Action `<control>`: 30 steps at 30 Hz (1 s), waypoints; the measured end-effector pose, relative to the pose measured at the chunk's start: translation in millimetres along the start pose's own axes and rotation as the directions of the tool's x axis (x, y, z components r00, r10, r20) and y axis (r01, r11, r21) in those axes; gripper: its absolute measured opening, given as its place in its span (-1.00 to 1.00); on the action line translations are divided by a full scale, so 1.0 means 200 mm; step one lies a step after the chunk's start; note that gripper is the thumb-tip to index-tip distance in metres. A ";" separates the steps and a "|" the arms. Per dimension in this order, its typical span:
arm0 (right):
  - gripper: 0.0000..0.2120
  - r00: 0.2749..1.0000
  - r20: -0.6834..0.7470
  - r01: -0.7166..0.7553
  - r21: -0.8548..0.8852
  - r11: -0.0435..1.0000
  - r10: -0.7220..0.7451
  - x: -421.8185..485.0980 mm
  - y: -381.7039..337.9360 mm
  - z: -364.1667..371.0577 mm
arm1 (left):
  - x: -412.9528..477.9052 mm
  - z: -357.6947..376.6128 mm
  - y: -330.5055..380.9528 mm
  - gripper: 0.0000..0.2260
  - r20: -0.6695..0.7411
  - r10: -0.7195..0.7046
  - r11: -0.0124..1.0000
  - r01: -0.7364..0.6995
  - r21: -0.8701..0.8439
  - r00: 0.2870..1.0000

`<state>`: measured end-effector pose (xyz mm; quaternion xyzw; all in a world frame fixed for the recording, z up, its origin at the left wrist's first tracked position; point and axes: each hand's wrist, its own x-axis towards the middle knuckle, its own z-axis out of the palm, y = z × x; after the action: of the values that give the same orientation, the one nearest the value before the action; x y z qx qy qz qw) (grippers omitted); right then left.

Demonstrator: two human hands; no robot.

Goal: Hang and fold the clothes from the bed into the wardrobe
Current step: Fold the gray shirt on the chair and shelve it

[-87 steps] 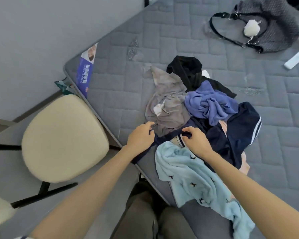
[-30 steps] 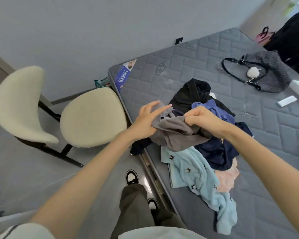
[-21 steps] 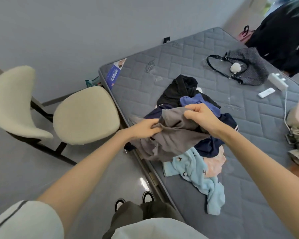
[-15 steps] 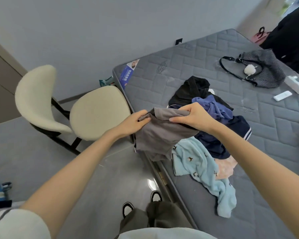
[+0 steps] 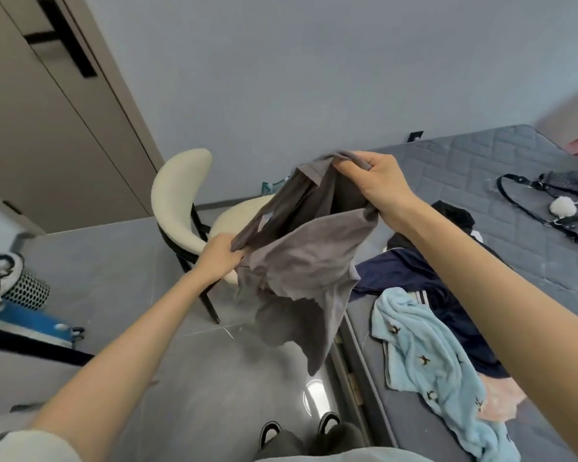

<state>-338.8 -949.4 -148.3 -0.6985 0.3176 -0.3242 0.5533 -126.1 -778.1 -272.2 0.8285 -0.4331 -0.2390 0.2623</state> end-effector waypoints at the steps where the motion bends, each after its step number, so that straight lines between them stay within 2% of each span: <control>1: -0.85 1.000 -0.019 -0.011 -0.016 1.000 0.011 0.01 0.00 0.02 | 0.01 -0.05 -0.03 -0.84 -0.057 -0.056 0.998 0.055 -0.024 0.997; 4: -0.66 0.997 -0.077 -0.013 -0.113 0.994 0.004 0.03 0.03 0.06 | 0.05 -0.20 -0.09 -0.84 -0.128 -0.209 0.950 0.171 -0.261 0.969; 6: -0.63 0.996 -0.091 -0.020 -0.216 0.976 0.001 0.04 0.07 0.07 | 0.05 -0.31 -0.11 -0.81 -0.111 -0.234 0.891 0.167 -0.422 0.966; 8: -0.61 0.997 -0.076 -0.043 -0.400 0.915 0.013 0.07 0.12 0.08 | 0.04 -0.40 -0.10 -0.80 -0.092 -0.212 0.874 0.146 -0.464 0.973; 10: -0.64 0.993 -0.103 -0.105 -0.502 0.858 0.061 0.09 0.17 0.09 | 0.03 -0.46 -0.08 -0.82 -0.054 -0.142 0.900 0.106 -0.422 0.988; 12: -0.69 0.977 -0.163 -0.196 -0.424 0.884 0.139 0.10 0.23 0.11 | 0.01 -0.51 -0.07 -0.87 0.033 -0.057 0.952 0.064 -0.298 0.998; 13: -0.72 0.967 -0.196 -0.229 -0.380 0.896 0.164 0.11 0.25 0.12 | -0.01 -0.52 -0.07 -0.81 0.099 0.005 0.977 0.016 -0.213 0.995; 15: -0.75 0.955 -0.248 -0.244 -0.344 0.907 0.163 0.10 0.29 0.14 | -0.01 -0.53 -0.10 -0.57 0.199 0.097 0.995 -0.089 -0.049 0.975; 16: -0.74 0.956 -0.257 -0.228 -0.346 0.910 0.142 0.10 0.30 0.14 | 0.01 -0.53 -0.12 -0.54 0.194 0.112 0.993 -0.119 0.025 0.975; 17: -0.74 0.959 -0.258 -0.208 -0.361 0.909 0.117 0.09 0.29 0.14 | 0.02 -0.53 -0.14 -0.62 0.159 0.119 0.988 -0.132 0.074 0.980; 19: -0.75 0.966 -0.249 -0.170 -0.410 0.896 0.070 0.08 0.29 0.13 | 0.04 -0.53 -0.17 -0.87 0.006 0.099 0.991 -0.099 0.088 0.995; 20: -0.75 0.966 -0.252 -0.166 -0.437 0.884 0.057 0.08 0.30 0.12 | 0.06 -0.54 -0.19 -0.93 -0.070 0.075 0.993 -0.069 0.091 0.995; 23: -0.79 0.956 -0.287 -0.195 -0.494 0.847 0.053 0.06 0.33 0.14 | 0.13 -0.55 -0.26 -0.86 -0.200 0.055 0.993 -0.033 0.110 0.978; 26: -0.83 0.947 -0.316 -0.220 -0.491 0.843 0.064 0.06 0.35 0.17 | 0.19 -0.51 -0.30 -0.85 -0.240 0.029 0.998 -0.013 0.065 0.970; 30: -0.80 0.942 -0.330 -0.240 -0.522 0.818 0.066 0.12 0.42 0.16 | 0.28 -0.44 -0.31 -0.91 -0.177 0.025 0.998 -0.034 -0.047 0.984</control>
<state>-306.9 -966.0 -232.8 -0.7438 0.5330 -0.2731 0.2968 -5.0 -775.3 -255.0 0.8331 -0.4144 -0.1716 0.3237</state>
